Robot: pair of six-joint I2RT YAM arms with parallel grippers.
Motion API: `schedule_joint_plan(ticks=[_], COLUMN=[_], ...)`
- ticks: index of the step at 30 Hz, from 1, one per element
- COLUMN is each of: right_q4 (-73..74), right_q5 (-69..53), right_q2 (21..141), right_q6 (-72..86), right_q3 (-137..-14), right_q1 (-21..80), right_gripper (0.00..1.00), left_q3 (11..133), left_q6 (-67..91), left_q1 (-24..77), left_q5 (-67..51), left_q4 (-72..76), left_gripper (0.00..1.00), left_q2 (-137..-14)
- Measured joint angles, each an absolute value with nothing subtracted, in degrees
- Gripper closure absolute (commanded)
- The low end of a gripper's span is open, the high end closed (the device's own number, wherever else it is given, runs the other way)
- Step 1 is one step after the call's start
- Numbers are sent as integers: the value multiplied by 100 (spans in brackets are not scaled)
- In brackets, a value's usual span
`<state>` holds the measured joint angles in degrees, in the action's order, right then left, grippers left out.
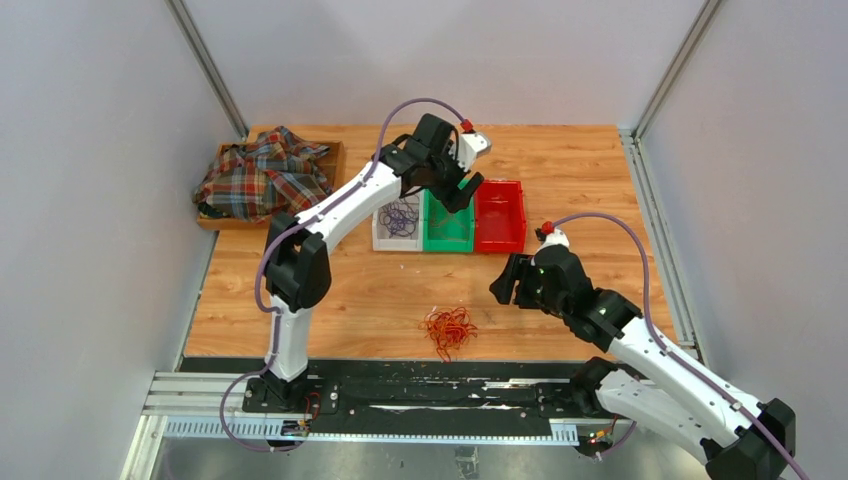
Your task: Untangle the cables
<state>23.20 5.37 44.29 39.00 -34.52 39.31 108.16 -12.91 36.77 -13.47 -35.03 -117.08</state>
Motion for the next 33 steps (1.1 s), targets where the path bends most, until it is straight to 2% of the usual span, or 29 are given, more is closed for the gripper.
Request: schedule_joint_plan(ticks=[4, 6, 8, 14, 17, 21, 26, 33], right_q4=[2344, 2349, 2349, 2346, 2226, 1944, 1824, 1815], right_q5=[510, 491, 460, 290, 3, -624, -1037, -899], right_q2=[4434, 4434, 4434, 4523, 4748, 5183, 5417, 5087], right_q6=[3900, 3900, 3900, 3898, 3946, 4077, 4139, 4136], right_q3=[-3461, -3461, -3461, -3461, -3415, -3232, -3131, -3122], right_q1=[3931, 3931, 3931, 3931, 3920, 3920, 3920, 3920], right_gripper=[39, 40, 40, 41, 41, 43, 43, 43], left_q3=[10709, 10639, 10595, 10595, 10388, 9574, 8571, 7841], left_q6=[-1463, -1603, -1747, -2191, -2401, -2746, -2783, -2018], left_q1=[3682, 3682, 3682, 3682, 3682, 3682, 3715, 4027], left_q5=[-1500, -1590, -1686, -2121, -2331, -2718, -3347, -3385], left_q4=[-3527, -3599, -3760, -4425, -4600, -4904, -5166, -5100], left_gripper=[38, 40, 39, 22, 18, 18, 22, 23], left_q2=[-11515, -11500, -11531, -11596, -11406, -10641, -9743, -10007])
